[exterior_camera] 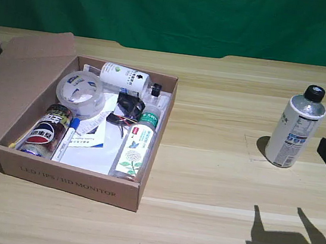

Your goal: Place the white bottle into the box.

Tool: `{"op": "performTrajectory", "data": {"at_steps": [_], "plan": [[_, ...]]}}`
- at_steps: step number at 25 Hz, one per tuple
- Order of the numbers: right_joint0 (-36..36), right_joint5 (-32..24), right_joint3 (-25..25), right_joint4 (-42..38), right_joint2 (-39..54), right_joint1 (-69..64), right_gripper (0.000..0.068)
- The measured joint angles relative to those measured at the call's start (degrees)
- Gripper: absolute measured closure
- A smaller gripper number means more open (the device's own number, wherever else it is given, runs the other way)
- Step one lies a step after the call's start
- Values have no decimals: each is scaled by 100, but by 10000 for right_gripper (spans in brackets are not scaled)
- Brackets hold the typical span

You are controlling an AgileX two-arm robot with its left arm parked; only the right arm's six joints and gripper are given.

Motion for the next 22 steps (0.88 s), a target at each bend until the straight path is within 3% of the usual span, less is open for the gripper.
{"op": "performTrajectory", "data": {"at_steps": [5, 14, 17, 22], "plan": [[0, 407, 0, 28, -557, 1115, 13], [160, 320, 44, 406, -1311, 2621, 15], [738, 4, 68, 962, -1562, 3036, 15], [1305, 173, 119, 2014, -1684, 3220, 20]]}}
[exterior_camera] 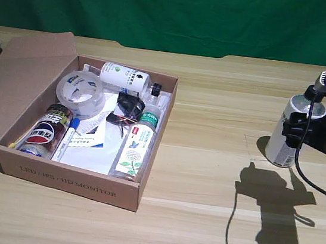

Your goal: Place the white bottle into the box.

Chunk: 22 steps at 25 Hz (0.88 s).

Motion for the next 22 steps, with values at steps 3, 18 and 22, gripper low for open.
{"op": "performTrajectory", "data": {"at_steps": [3, 18, 22], "plan": [[11, 133, 17, 196, -7, 5, 21], [11, 530, 34, 401, -275, 851, 30], [11, 597, 39, 401, -429, 1163, 30]]}}
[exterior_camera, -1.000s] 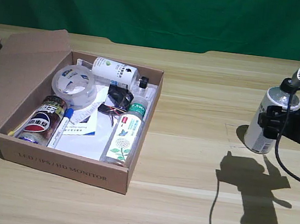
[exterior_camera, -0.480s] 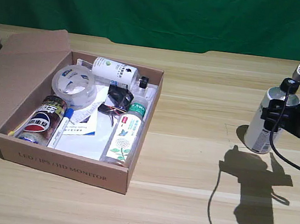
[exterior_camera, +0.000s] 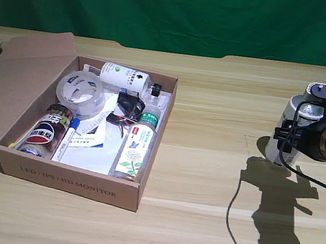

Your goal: Place the white bottle into the box.

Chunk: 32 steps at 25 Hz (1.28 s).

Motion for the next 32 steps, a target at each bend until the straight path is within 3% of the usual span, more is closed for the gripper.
{"op": "performTrajectory", "data": {"at_steps": [14, 17, 20, 29, 32], "plan": [[0, 112, 0, 389, -645, 1209, 34], [0, 161, 0, 576, -645, 1410, 60], [0, 169, 7, 836, -659, 1521, 132], [0, 169, 49, 1468, -670, 1559, 582], [0, 169, 57, 1551, -670, 1559, 663]]}}
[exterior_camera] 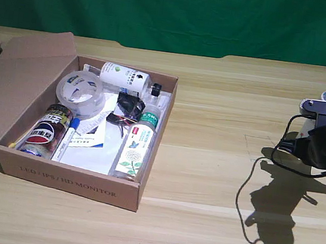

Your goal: Place the white bottle into the box.

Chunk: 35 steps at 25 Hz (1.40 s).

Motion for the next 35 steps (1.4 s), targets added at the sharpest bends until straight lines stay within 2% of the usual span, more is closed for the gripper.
{"op": "performTrajectory", "data": {"at_steps": [6, 14, 18, 21, 23, 25, 26, 29, 32, 35], "plan": [[65, 0, 5, -234, 0, -159, 680], [832, 16, 7, 48, 96, -1505, 680], [644, 19, 286, -11, 114, -1732, 643], [439, -23, 482, -562, 114, -1744, 574], [401, -153, 481, -925, 114, -1744, 498], [401, -244, 476, -1148, 114, -1744, 394], [401, -255, 476, -1160, 114, -1744, 295], [396, -260, 502, -1117, 121, -1763, 77], [396, -260, 677, -865, 121, -1787, 8], [396, -278, 804, -663, 121, -1806, 4]]}}
